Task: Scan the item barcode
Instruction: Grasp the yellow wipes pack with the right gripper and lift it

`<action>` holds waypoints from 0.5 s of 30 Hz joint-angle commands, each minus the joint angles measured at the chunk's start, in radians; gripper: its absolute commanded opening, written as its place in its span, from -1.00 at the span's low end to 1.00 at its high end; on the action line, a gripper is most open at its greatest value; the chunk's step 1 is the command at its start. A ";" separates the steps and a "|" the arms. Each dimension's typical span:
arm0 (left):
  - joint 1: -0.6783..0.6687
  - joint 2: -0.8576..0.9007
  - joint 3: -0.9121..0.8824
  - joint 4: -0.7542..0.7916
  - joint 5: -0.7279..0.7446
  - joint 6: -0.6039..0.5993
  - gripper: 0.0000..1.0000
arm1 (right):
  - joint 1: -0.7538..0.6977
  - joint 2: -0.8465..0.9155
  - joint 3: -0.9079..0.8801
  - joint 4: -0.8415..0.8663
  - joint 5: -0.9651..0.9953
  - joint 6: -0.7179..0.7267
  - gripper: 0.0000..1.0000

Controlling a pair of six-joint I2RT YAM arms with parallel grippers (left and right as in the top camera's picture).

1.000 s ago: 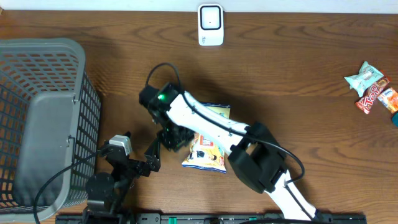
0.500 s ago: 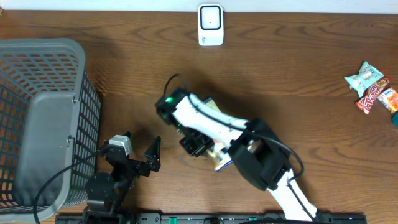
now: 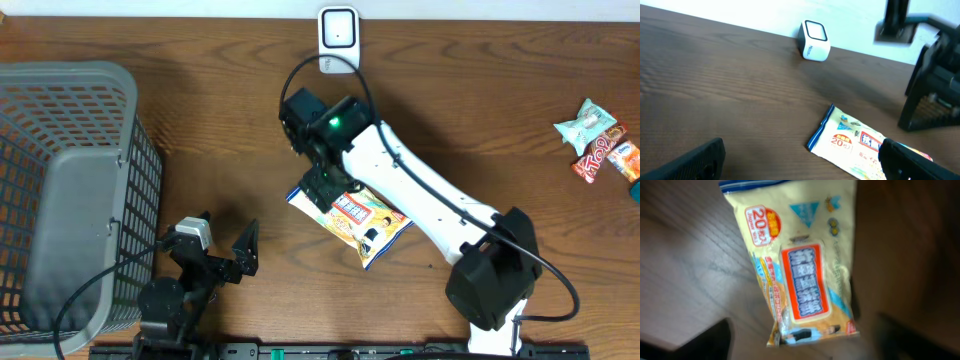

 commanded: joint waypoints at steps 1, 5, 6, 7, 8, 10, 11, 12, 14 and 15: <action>0.003 -0.002 -0.015 -0.024 0.016 0.020 0.96 | 0.035 0.020 -0.124 0.070 0.039 -0.107 0.99; 0.003 -0.002 -0.015 -0.024 0.016 0.020 0.96 | 0.087 0.020 -0.280 0.206 0.194 -0.106 0.98; 0.003 -0.002 -0.015 -0.024 0.016 0.020 0.96 | 0.098 0.020 -0.316 0.240 0.228 -0.105 0.98; 0.003 -0.002 -0.015 -0.024 0.016 0.020 0.96 | 0.107 0.020 -0.344 0.270 0.247 -0.101 0.99; 0.003 -0.002 -0.015 -0.024 0.016 0.020 0.96 | 0.115 0.020 -0.378 0.311 0.262 -0.099 0.98; 0.003 -0.002 -0.015 -0.024 0.016 0.020 0.96 | 0.123 0.020 -0.441 0.381 0.282 -0.099 0.98; 0.003 -0.002 -0.015 -0.024 0.016 0.020 0.96 | 0.123 0.020 -0.466 0.406 0.291 -0.099 0.94; 0.003 -0.002 -0.015 -0.024 0.016 0.020 0.96 | 0.123 0.020 -0.494 0.431 0.293 -0.099 0.79; 0.003 -0.002 -0.015 -0.024 0.016 0.020 0.95 | 0.123 0.020 -0.553 0.480 0.309 -0.100 0.43; 0.003 -0.002 -0.015 -0.024 0.016 0.020 0.96 | 0.123 0.020 -0.577 0.492 0.318 -0.099 0.27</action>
